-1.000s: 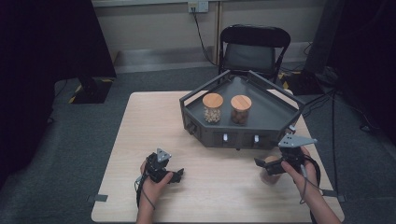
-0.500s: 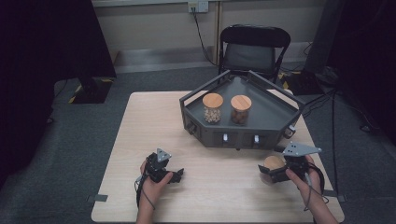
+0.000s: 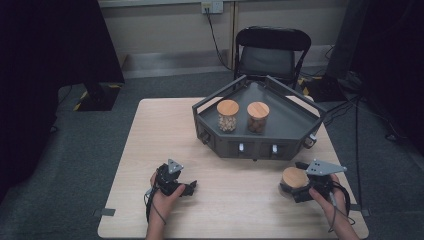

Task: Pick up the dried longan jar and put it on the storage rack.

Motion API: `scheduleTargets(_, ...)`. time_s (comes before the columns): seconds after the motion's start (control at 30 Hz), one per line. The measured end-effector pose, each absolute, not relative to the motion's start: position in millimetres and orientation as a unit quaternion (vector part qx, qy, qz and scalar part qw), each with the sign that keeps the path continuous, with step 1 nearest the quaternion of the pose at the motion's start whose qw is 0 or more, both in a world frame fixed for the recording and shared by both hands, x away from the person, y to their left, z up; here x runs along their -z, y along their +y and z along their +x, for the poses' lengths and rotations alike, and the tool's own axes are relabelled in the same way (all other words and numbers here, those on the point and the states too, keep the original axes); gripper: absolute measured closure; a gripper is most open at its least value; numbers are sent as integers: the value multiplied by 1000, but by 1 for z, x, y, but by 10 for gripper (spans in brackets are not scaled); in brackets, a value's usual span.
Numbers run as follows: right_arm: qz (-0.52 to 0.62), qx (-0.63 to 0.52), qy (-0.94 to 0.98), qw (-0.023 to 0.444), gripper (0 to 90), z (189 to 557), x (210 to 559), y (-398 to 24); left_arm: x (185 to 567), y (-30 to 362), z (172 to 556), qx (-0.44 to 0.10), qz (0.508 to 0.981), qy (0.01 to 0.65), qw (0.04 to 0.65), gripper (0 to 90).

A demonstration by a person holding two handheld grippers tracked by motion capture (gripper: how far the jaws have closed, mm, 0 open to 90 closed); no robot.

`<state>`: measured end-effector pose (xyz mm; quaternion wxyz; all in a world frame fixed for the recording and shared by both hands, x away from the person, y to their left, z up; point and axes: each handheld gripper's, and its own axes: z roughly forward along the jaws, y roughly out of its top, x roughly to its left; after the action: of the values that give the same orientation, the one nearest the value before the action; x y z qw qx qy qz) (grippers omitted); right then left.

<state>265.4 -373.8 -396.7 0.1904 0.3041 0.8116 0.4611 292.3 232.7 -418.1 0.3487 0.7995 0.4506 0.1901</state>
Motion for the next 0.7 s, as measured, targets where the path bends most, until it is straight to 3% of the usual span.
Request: scheduleTargets(0.7,313,-448,819,174,14,265,412,-389,418,233,292,-190,800,451,349,2)
